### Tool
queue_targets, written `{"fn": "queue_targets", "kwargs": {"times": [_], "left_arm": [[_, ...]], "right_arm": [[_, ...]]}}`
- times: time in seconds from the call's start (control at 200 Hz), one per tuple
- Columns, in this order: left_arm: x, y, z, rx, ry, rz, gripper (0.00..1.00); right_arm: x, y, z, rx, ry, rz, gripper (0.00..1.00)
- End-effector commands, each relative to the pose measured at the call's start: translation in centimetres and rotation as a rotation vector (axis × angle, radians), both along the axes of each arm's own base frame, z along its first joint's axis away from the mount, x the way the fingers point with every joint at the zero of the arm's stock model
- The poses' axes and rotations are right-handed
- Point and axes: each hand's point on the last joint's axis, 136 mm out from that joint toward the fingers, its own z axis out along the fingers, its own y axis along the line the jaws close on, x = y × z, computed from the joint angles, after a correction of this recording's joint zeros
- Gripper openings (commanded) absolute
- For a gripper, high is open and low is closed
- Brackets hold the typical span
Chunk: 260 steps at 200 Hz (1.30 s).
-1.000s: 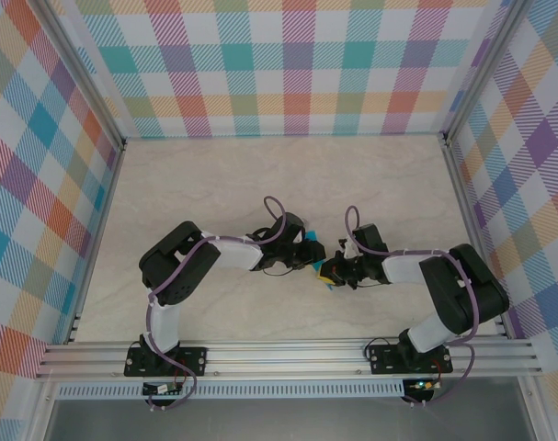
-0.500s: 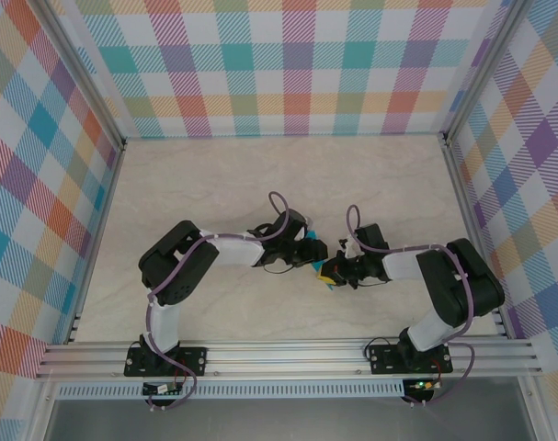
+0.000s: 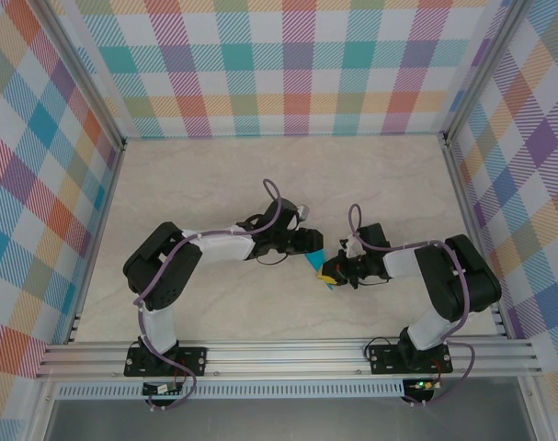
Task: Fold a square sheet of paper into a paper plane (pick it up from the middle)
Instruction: Fold the wing for the fifth time at the center of the table.
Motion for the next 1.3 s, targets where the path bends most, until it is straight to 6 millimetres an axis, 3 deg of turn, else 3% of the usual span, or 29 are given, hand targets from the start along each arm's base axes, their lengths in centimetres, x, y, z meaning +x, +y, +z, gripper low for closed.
{"fn": "queue_targets", "kwargs": {"times": [0.0,0.515,0.89,1.295], "left_arm": [[0.5,0.0,0.0,-0.001,-0.025,-0.014,0.49],[2.1,1.2,-4.6,0.06,0.025,0.028,0.46],[4.0,2.1,-3.6,0.051,-0.003,0.014,0.46],[5.7,4.2,-5.6,0.05,0.026,0.038,0.46]], "right_arm": [[-2.0,-2.7,-5.1,-0.218,0.113,-0.05,0.0],[-2.5,-3.0,-5.0,-0.227,0.115,-0.04,0.0],[-3.2,-3.6,-5.5,-0.242,0.131,-0.027,0.0],[-3.3,-3.7,-5.3,-0.215,0.134,-0.019,0.0]]}}
